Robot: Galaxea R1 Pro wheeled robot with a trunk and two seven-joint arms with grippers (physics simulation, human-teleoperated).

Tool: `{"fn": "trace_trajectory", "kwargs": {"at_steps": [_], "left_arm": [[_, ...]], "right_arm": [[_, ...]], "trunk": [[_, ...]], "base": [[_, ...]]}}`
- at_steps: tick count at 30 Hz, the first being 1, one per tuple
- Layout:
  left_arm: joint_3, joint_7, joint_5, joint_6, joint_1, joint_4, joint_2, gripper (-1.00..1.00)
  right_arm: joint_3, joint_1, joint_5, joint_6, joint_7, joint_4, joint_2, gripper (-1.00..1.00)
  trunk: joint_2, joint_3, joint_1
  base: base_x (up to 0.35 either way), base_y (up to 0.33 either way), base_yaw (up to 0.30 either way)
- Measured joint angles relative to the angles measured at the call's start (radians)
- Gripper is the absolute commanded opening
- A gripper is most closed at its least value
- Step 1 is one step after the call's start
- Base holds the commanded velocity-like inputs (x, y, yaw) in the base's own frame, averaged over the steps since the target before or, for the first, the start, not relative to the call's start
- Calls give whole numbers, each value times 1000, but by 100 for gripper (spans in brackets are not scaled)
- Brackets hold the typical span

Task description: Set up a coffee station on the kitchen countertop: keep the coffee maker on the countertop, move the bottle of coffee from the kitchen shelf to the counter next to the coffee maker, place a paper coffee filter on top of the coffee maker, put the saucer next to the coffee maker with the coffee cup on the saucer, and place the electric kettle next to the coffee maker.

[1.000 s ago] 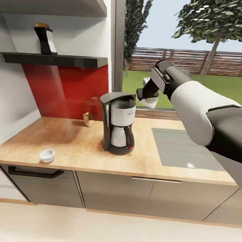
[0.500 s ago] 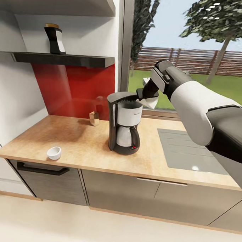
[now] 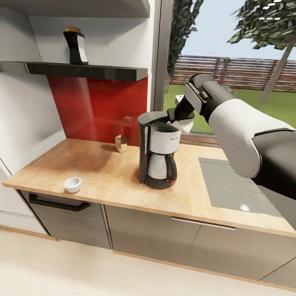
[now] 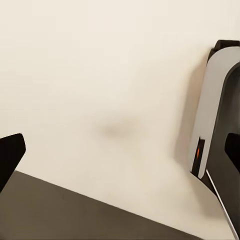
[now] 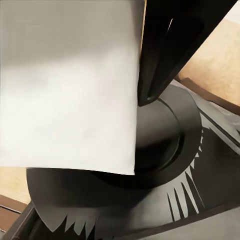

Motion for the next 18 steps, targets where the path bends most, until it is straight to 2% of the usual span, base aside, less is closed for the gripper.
{"fn": "trace_trajectory", "kwargs": {"at_steps": [18], "left_arm": [[-1, -1, 0, 0, 0, 0, 1, 100]], "right_arm": [[5, 0, 4, 0, 0, -1, 0, -100]], "trunk": [[0, -1, 0]], "base": [[0, 0, 6]]}}
